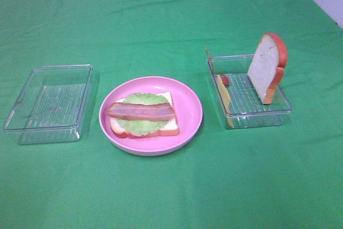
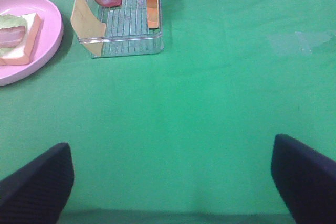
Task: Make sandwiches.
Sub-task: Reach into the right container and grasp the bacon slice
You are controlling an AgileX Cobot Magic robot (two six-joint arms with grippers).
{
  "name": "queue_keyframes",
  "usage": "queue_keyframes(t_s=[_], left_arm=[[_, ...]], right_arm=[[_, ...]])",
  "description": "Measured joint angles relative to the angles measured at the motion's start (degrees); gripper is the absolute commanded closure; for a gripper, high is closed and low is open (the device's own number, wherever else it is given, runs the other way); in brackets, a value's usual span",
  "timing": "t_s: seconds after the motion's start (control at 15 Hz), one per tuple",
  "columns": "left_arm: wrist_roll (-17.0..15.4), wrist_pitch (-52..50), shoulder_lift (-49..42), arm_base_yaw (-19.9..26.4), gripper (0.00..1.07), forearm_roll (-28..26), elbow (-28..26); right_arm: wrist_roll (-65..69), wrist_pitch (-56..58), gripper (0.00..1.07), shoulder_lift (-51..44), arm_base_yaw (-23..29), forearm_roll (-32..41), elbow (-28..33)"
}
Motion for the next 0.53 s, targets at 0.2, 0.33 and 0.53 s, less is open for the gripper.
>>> queue_keyframes(t_s=[0.2,0.33,0.53], left_arm=[[-0.6,-1.1,-0.1,0.0,0.09,0.0,0.7],[-0.6,-1.1,-0.1,0.0,0.09,0.0,0.7],[-0.6,-1.1,-0.1,0.0,0.09,0.0,0.7]], right_arm=[[0.0,0.0,0.09,0.0,0.0,0.0,0.0],[0.0,0.0,0.09,0.0,0.0,0.0,0.0],[0.0,0.0,0.09,0.0,0.0,-0.1,0.0]])
